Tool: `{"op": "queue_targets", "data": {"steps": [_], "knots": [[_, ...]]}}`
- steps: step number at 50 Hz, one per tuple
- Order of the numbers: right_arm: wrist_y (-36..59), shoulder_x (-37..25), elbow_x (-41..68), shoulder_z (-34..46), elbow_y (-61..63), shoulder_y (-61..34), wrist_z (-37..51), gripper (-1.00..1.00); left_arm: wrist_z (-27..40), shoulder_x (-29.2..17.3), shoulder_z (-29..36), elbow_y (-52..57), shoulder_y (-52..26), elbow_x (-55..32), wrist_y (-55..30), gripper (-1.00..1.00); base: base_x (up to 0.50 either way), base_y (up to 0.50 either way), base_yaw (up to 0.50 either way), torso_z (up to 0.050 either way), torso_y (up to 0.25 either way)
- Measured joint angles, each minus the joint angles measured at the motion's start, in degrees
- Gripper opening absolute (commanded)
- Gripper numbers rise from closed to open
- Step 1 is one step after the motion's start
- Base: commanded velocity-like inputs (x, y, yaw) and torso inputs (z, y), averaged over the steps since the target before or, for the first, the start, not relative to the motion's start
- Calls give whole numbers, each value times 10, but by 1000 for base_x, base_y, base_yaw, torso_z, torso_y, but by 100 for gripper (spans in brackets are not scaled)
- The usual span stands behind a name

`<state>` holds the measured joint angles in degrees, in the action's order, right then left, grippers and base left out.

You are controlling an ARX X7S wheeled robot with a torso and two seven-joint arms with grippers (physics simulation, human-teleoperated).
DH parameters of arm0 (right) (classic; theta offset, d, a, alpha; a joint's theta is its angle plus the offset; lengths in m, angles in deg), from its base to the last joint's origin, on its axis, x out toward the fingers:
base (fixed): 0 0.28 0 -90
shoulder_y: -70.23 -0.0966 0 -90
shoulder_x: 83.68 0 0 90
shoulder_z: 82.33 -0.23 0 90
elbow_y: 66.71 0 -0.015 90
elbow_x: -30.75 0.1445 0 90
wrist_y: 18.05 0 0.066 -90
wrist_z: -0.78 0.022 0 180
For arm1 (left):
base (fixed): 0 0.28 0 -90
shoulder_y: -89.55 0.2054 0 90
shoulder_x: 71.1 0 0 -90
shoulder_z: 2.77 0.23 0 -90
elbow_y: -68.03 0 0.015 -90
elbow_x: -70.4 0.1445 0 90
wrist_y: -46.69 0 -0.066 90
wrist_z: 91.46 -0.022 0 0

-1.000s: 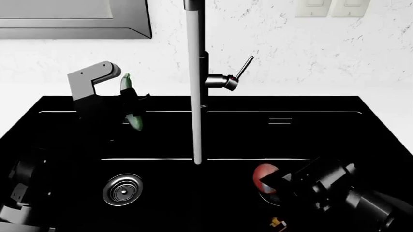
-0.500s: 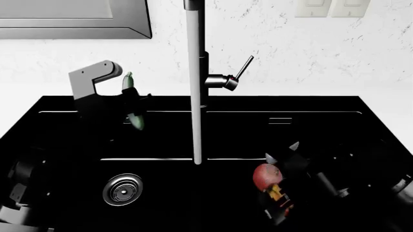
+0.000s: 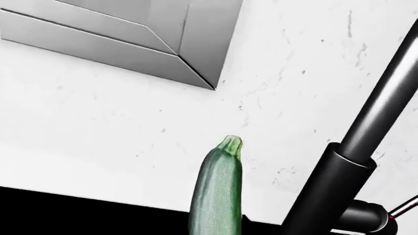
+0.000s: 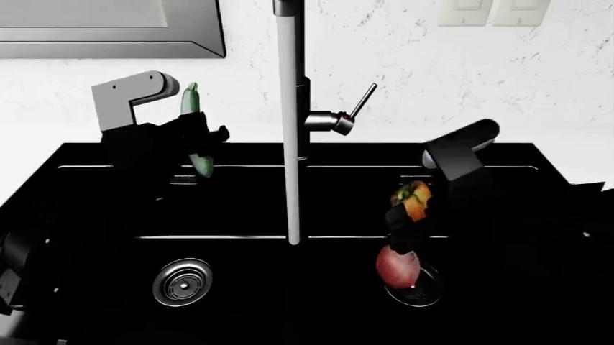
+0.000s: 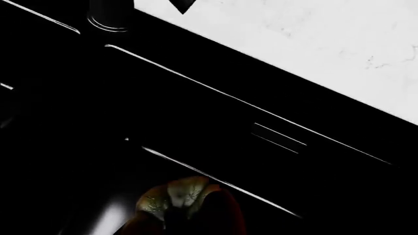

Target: Pick the bell peppers and zucchinis from the sink and place them in one bowl. Place the pomegranate in the other bowl. Then turn off the sink faucet.

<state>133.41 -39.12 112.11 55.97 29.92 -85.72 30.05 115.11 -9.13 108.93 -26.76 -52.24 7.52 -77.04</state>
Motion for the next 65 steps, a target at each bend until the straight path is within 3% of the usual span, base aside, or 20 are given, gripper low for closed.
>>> {"op": "queue_targets", "data": {"steps": [34, 56, 65], "knots": [[-148, -16, -21, -89, 73, 42, 91, -100, 20, -30, -2, 106, 15, 78, 72, -100, -500, 0, 0, 0, 0], [-214, -15, -53, -108, 92, 76, 80, -100, 39, -17, -2, 117, 27, 122, 117, -100, -497, 0, 0, 0, 0], [-260, -1, -109, -99, 87, 98, 56, -100, 45, -6, -1, 115, 39, 152, 151, -100, -24, 0, 0, 0, 0]]}}
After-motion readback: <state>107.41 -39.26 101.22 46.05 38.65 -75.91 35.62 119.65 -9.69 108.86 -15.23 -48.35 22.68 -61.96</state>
